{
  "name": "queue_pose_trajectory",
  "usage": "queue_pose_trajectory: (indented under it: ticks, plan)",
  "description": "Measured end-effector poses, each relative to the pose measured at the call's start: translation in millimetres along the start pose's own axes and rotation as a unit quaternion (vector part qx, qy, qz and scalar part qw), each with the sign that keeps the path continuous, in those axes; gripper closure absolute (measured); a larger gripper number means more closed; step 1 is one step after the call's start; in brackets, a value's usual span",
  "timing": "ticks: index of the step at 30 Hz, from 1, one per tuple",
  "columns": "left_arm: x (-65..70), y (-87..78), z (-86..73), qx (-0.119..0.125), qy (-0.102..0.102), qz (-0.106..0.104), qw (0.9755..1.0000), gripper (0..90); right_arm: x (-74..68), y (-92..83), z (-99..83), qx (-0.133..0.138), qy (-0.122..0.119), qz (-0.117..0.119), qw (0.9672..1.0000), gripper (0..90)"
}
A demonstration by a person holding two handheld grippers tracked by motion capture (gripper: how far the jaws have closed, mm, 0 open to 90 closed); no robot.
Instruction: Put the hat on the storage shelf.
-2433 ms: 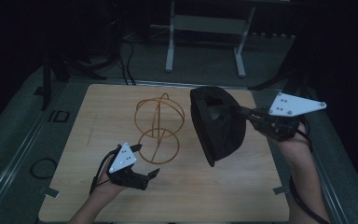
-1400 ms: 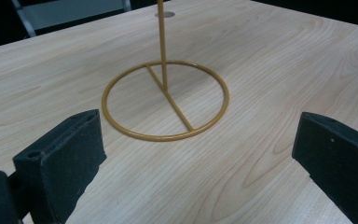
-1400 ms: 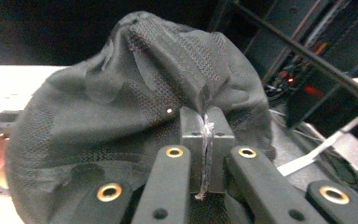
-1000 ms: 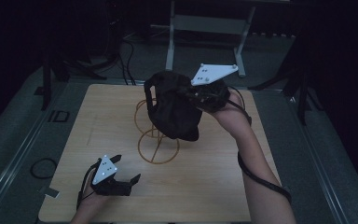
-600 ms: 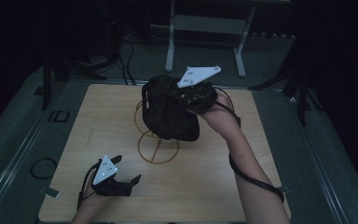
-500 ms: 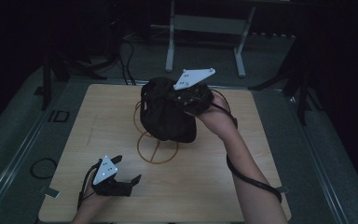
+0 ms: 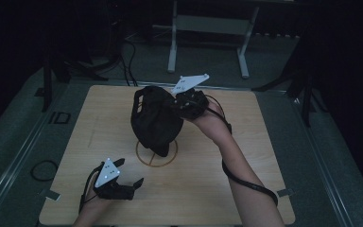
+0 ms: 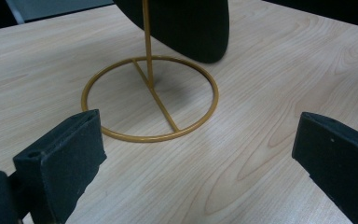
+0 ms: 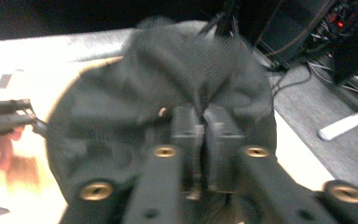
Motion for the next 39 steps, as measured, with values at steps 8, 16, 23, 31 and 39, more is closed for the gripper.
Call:
queue_pose_trajectory:
  ticks: [8,16,23,31,39]
  plan:
    - [-0.3,-0.8,-0.2,0.002,-0.002,-0.001,1.0,2.7,-2.5,1.9,0.4,0.001,0.001,0.011,0.9999,67.6]
    - [-1.8,-0.5,-1.0,0.0,-0.004,0.001,1.0,2.7,-3.8,0.4,-2.6,0.001,0.007,0.021,0.9998,59.2]
    - [-4.9,-2.1,-1.8,0.001,-0.008,0.004,1.0,2.7,0.4,-9.1,-6.4,0.014,0.018,0.014,0.9996,38.5]
    - [-8.1,-4.8,-2.1,0.005,-0.014,0.01,0.9998,2.7,14.1,-17.5,-23.0,0.022,0.051,0.02,0.9983,18.3]
    - [-9.6,-5.3,-3.3,0.005,-0.019,0.014,0.9997,2.7,23.7,-17.9,-47.9,0.017,0.057,0.008,0.9982,13.9]
Point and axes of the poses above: each handheld gripper's, and its own axes: y roughly forward along the jaws, z roughly out of its top, x roughly to its right, the point moved 7 cm from there along y, roughly forward along the jaws, and after that the axes turned 15 degrees about -x, right-handed, at the moved point
